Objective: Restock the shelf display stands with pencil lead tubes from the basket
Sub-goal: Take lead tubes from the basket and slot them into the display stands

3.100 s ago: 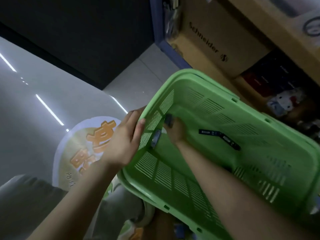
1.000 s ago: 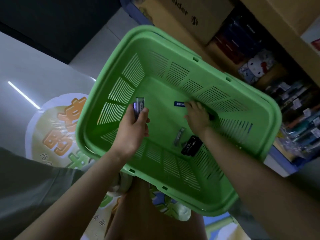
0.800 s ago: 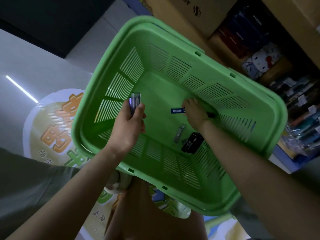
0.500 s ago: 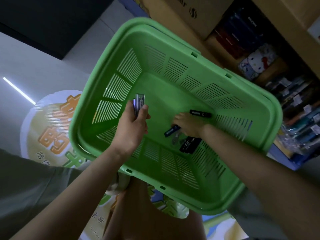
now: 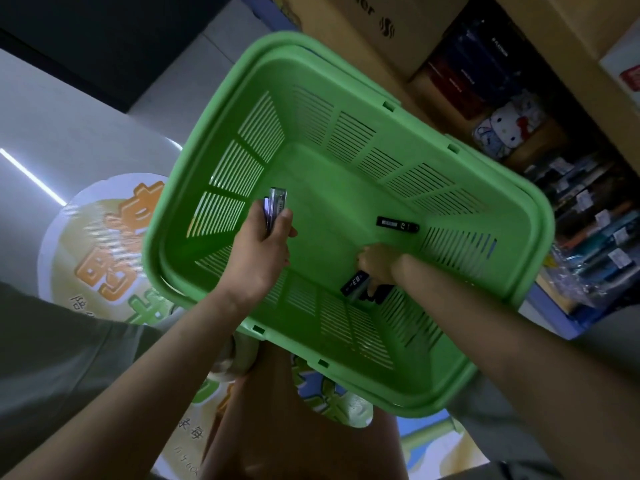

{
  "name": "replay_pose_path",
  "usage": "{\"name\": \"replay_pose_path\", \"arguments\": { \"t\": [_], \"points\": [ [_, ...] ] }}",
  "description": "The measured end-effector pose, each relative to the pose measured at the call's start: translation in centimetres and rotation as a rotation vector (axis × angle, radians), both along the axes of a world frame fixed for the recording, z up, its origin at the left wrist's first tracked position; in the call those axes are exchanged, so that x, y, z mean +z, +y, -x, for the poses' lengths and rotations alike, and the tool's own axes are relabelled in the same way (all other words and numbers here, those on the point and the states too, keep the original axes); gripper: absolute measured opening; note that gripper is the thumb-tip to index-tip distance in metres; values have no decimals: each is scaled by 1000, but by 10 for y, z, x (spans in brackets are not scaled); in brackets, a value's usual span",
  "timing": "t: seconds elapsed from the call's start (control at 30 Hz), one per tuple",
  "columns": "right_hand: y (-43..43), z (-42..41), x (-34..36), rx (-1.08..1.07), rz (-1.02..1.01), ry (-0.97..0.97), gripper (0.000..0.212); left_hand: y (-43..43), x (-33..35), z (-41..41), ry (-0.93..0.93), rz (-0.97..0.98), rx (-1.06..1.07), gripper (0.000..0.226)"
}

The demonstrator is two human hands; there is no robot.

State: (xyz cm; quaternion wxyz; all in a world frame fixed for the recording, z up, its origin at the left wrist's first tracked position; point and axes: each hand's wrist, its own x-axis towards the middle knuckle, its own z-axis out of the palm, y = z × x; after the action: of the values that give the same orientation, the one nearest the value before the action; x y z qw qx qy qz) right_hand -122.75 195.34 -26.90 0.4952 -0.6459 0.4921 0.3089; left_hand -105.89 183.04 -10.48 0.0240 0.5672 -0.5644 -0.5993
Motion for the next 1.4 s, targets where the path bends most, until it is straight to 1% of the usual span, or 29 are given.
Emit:
{"name": "replay_pose_path", "arguments": {
  "t": [0.03, 0.1, 0.17, 0.23, 0.33, 0.37, 0.47, 0.53, 0.6, 0.67, 0.73, 0.87, 0.97, 1.0, 1.03, 1.1, 1.17, 1.27, 1.33, 1.4],
  "points": [
    [3, 1, -2, -25, -13, 11, 50, 0, 0, 0, 4, 0, 0, 32],
    [6, 5, -1, -144, -55, 11, 41, 0, -1, -1, 9, -3, 5, 32],
    [5, 7, 5, -329, -100, -18, 30, 1, -1, -2, 9, -8, 10, 33],
    [-1, 7, 14, -509, -97, -50, 28, 2, 0, -3, 5, -22, 25, 30],
    [-12, 1, 40, -736, 7, -100, 27, 6, 4, -6, 8, -101, 116, 20],
    [-15, -2, 50, -828, 54, -159, 25, 7, 4, -7, 9, -132, 149, 17],
    [-24, -19, 86, -1065, 176, -338, 27, 12, 8, -10, 26, -222, 240, 4],
    [-28, -31, 109, -1175, 226, -410, 25, 16, 13, -10, 83, -272, 302, 9],
    [-30, -39, 131, -1253, 261, -463, 25, 20, 20, -9, 138, -296, 321, 13],
    [-31, -44, 154, -1272, 294, -516, 24, 25, 27, -6, 155, -285, 300, 10],
    [-31, -48, 173, -1254, 315, -542, 23, 29, 36, -3, 169, -260, 278, 12],
    [-30, -49, 208, -1234, 366, -517, 32, 35, 62, 4, 288, -213, 255, 16],
    [-25, -47, 238, -1222, 391, -603, 25, 37, 83, 4, 384, -153, 185, 24],
    [-22, -46, 248, -1225, 392, -636, 26, 38, 89, 3, 408, -137, 154, 28],
    [-18, -46, 259, -1228, 388, -668, 28, 40, 95, 3, 430, -118, 126, 29],
    [-11, -44, 276, -1223, 355, -706, 29, 44, 106, 2, 463, -48, 90, 23],
    [-4, -42, 293, -1219, 332, -712, 30, 51, 114, 4, 477, 49, 95, 17],
    [6, -41, 315, -1244, 353, -703, 29, 60, 128, 9, 498, 146, 129, 22],
    [13, -42, 326, -1291, 412, -682, 23, 65, 138, 14, 518, 137, 173, 24],
    [19, -40, 331, -1313, 538, -616, 23, 66, 147, 18, 526, 77, 220, 27]
  ]
}}
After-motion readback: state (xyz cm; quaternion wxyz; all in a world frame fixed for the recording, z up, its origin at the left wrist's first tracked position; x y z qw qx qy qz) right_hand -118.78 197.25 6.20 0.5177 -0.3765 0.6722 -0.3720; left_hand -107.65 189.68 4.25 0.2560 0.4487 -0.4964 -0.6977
